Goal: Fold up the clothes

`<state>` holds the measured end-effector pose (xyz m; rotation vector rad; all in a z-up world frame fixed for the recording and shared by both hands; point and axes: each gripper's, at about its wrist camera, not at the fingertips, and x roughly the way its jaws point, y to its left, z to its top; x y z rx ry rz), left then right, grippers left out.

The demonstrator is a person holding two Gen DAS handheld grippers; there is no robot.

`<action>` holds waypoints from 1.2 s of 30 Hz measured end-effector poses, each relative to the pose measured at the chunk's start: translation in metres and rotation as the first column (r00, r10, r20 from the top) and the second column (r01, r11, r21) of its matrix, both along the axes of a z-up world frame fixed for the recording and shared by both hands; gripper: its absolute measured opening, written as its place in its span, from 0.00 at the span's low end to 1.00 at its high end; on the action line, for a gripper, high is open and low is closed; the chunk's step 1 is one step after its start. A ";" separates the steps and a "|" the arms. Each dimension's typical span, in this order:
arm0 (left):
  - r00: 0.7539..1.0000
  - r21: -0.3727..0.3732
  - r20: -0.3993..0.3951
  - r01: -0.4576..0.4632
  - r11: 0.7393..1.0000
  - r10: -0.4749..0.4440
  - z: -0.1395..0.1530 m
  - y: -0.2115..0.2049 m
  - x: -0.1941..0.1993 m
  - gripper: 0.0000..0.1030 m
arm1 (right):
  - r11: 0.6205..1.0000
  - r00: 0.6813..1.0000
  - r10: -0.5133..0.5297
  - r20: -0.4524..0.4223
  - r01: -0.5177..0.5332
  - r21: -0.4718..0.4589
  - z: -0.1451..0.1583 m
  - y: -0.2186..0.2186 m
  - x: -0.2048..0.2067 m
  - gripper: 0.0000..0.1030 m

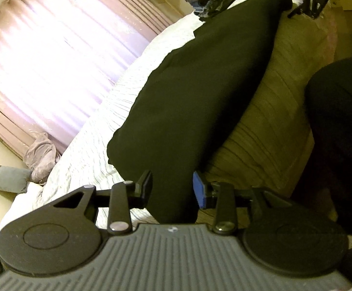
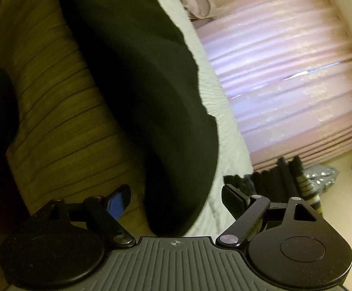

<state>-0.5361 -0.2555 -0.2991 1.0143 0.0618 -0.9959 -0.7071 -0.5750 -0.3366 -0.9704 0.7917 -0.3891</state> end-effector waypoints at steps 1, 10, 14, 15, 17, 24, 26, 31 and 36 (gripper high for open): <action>1.000 0.008 0.001 -0.001 1.000 0.001 -0.002 -0.003 0.002 0.33 | 1.000 1.000 -0.004 -0.005 0.004 0.023 0.000 -0.005 0.004 0.63; 1.000 0.085 -0.002 0.004 0.996 -0.003 -0.016 -0.022 0.009 0.34 | 0.996 0.999 -0.012 0.051 0.017 -0.090 0.009 -0.017 -0.005 0.12; 1.000 0.097 -0.022 0.000 0.995 0.002 -0.016 -0.021 0.011 0.34 | 0.999 0.998 -0.036 0.048 0.038 -0.036 -0.009 -0.012 -0.012 0.12; 1.000 0.099 -0.029 0.000 0.995 0.003 -0.016 -0.019 0.014 0.34 | 0.999 0.997 -0.045 0.058 0.047 -0.027 -0.010 -0.010 -0.015 0.12; 0.998 0.098 -0.065 -0.002 0.995 0.008 -0.014 -0.018 0.022 0.34 | 0.998 0.995 -0.059 0.075 0.061 -0.022 -0.010 -0.011 -0.014 0.13; 0.985 0.083 -0.170 -0.011 0.996 0.025 -0.008 -0.006 0.050 0.34 | 0.978 0.970 -0.208 0.129 0.204 0.040 0.001 -0.014 -0.019 0.57; 0.984 0.077 -0.174 -0.028 0.997 0.041 -0.006 0.002 0.056 0.35 | 0.962 0.950 -0.268 0.163 0.254 0.101 0.012 -0.016 -0.025 0.70; 0.966 0.018 -0.233 -0.108 0.994 0.109 0.005 0.023 0.068 0.35 | 0.900 0.880 -0.322 0.348 0.171 0.400 0.060 -0.003 -0.045 0.71; 0.940 -0.099 -0.296 -0.208 0.973 0.170 0.024 0.023 0.078 0.35 | 0.807 0.858 -0.264 0.440 -0.052 0.588 0.090 0.010 -0.012 0.71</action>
